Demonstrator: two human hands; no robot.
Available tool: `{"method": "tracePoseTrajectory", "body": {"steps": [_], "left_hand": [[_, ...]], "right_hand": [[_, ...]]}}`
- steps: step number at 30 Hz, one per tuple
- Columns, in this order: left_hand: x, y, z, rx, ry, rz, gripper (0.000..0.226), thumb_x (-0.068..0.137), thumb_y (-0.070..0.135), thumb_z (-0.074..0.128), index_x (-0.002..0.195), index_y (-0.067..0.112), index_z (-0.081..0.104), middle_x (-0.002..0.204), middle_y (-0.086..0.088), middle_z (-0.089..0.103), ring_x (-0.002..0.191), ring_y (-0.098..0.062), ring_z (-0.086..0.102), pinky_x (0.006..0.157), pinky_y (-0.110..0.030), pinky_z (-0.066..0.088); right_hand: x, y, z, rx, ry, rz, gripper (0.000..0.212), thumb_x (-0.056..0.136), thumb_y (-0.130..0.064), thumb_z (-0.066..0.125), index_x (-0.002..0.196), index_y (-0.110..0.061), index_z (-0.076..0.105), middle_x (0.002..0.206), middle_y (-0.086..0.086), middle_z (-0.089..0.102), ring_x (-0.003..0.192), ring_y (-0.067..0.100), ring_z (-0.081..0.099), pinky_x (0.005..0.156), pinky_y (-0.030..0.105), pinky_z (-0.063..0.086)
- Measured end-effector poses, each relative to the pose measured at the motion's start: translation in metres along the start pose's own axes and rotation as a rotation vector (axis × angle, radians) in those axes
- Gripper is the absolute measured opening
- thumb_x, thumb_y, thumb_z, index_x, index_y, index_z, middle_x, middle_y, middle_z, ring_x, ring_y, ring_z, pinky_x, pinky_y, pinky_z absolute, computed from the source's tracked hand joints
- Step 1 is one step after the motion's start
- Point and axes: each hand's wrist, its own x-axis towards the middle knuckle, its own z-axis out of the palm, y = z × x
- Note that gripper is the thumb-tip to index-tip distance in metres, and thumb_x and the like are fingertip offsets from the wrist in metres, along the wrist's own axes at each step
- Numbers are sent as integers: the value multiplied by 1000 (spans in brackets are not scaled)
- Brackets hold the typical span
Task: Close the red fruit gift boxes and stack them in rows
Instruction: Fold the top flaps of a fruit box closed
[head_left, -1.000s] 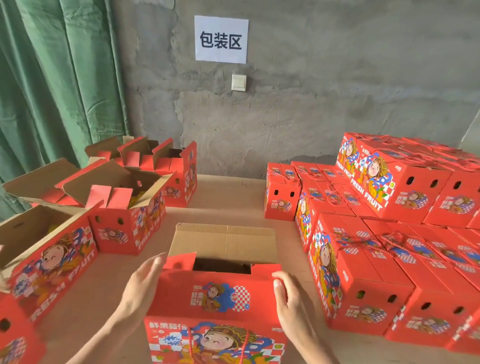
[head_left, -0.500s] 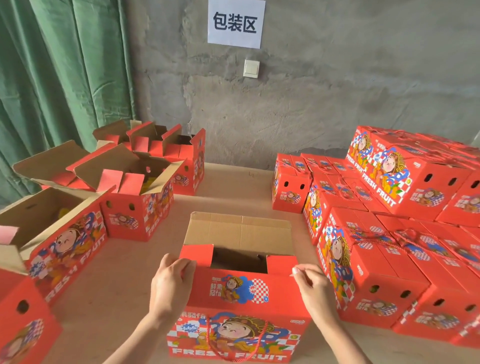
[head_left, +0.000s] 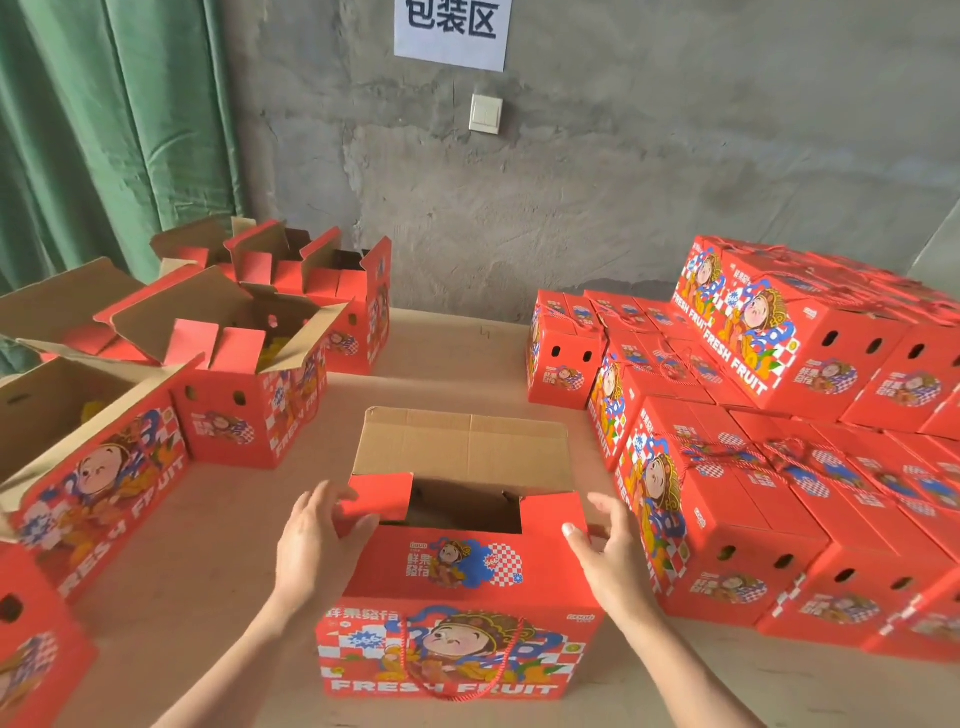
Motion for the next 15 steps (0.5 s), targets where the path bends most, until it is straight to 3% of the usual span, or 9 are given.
{"method": "tracePoseTrajectory", "body": {"steps": [4, 8, 12, 15], "left_hand": [[19, -3, -7, -10, -108, -119, 31, 81, 19, 71, 110, 14, 60, 86, -2, 59, 82, -24, 57, 71, -34, 47], [21, -7, 2, -203, -216, -280, 49, 85, 18, 67, 130, 19, 49, 125, -14, 45, 89, -22, 54, 66, -34, 49], [19, -11, 4, -327, -279, -315, 60, 89, 20, 64, 142, 19, 36, 140, -12, 46, 110, -26, 56, 80, -38, 51], [16, -12, 4, -366, -280, -362, 73, 89, 26, 62, 149, 24, 21, 149, -9, 36, 123, -28, 50, 78, -35, 50]], "right_hand": [[9, -2, -1, 26, -198, 171, 57, 89, -19, 62, 141, -13, 39, 139, 3, 47, 122, 15, 48, 99, 26, 39], [13, 5, -2, 131, -295, 323, 68, 91, -27, 61, 148, -18, 26, 151, 4, 34, 132, 18, 40, 103, 29, 38], [31, 8, -16, 145, -526, 306, 85, 89, -26, 64, 152, -21, 7, 158, -1, 12, 144, 17, 17, 112, 33, 23], [43, 5, -20, 203, -643, 314, 89, 87, -16, 67, 152, -19, 6, 159, 1, 7, 145, 15, 11, 115, 32, 15]]}}
